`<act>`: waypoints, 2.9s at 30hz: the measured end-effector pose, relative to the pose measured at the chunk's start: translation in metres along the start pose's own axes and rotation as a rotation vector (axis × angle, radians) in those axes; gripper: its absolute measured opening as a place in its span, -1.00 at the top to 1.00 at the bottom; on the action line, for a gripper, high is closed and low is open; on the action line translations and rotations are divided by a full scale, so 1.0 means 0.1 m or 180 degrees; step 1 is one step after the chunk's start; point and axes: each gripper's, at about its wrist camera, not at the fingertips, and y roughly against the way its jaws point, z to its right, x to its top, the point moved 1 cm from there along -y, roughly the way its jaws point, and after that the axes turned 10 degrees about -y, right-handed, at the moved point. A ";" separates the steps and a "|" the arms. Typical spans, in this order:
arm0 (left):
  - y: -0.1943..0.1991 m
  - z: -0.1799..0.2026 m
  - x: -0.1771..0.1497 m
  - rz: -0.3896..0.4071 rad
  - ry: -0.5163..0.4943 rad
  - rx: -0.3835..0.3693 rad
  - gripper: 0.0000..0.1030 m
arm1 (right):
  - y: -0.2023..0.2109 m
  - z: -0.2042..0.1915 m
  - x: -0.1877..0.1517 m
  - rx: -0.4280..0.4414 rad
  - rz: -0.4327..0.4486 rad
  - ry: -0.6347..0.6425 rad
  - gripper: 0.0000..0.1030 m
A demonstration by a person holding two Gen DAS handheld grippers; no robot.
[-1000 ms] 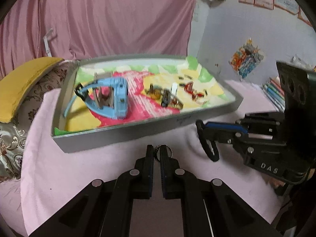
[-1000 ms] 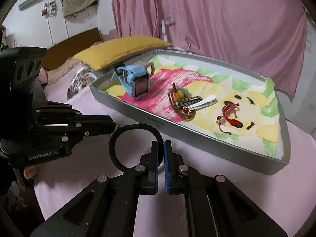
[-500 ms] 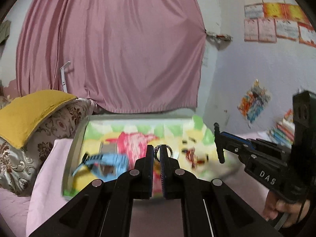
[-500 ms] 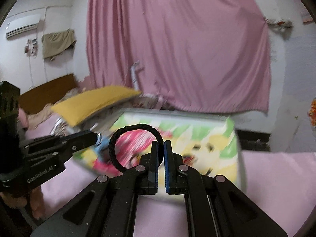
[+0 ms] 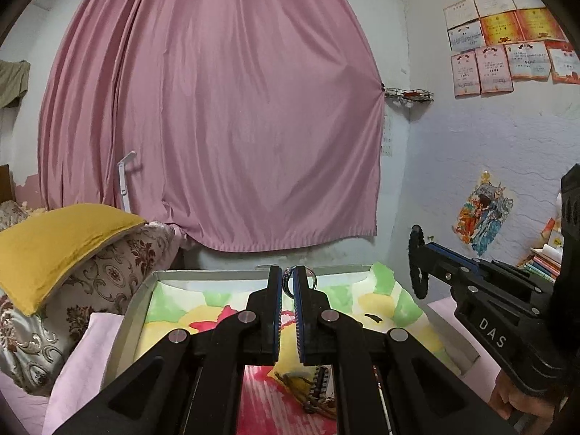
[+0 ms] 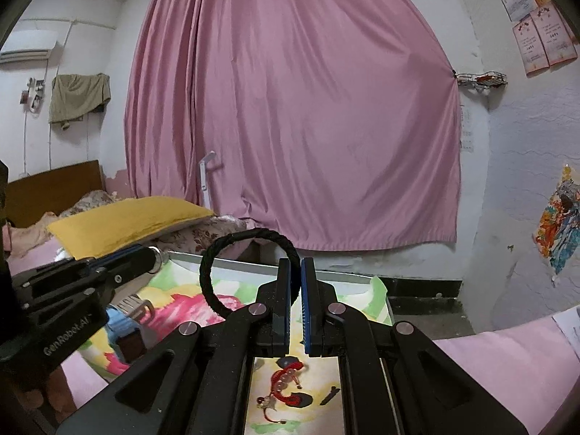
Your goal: Organize jewelry
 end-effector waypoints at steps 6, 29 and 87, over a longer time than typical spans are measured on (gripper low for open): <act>-0.03 -0.02 -0.02 -0.0078 0.0014 -0.0020 0.88 | -0.06 0.01 -0.03 -0.0027 -0.0161 0.0019 0.90; -0.49 -0.05 -0.35 -0.1105 0.0094 -0.0237 0.89 | -0.61 0.25 -0.47 0.0012 -0.1378 -0.0158 0.90; 1.45 -0.27 -0.55 -0.0041 0.0230 0.0267 -0.99 | 1.34 0.14 -0.53 0.0302 -0.0199 -0.0323 -0.97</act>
